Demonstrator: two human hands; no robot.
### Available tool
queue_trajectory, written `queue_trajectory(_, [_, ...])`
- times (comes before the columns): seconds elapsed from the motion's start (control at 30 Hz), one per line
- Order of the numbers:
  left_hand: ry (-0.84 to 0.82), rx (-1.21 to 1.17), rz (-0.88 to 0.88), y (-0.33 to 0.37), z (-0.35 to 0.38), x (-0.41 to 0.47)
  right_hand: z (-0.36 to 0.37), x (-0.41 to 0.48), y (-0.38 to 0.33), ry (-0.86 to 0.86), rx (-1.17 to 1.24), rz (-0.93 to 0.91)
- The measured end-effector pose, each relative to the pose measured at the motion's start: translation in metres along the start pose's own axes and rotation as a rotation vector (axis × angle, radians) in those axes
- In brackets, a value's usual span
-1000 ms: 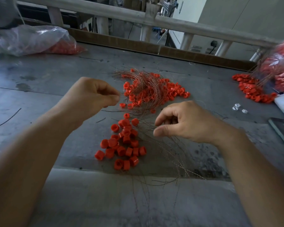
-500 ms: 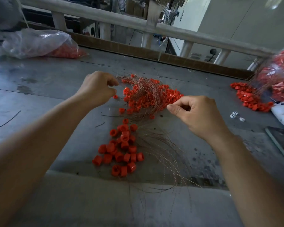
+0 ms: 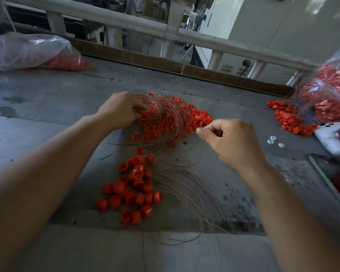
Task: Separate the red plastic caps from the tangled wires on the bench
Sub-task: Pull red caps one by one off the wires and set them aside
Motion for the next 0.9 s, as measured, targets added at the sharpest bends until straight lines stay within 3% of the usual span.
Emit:
queue_trajectory(0.67, [0.067, 0.018, -0.013, -0.004, -0.01, -0.018, 0.008, 0.001, 0.003, -0.054, -0.028, 0.027])
queue_trajectory(0.9, [0.227, -0.061, -0.045, -0.001, -0.038, -0.034, 0.009, 0.001, 0.001, -0.072, -0.061, 0.019])
Point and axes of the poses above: each hand's wrist, its own x-axis towards the middle knuckle, its own z-axis out of the palm, y = z × x, the point moved 2 cm from there along x, towards the middle knuckle, and after that the axes turned 3 degrees about -x, right-handed, at the moved point
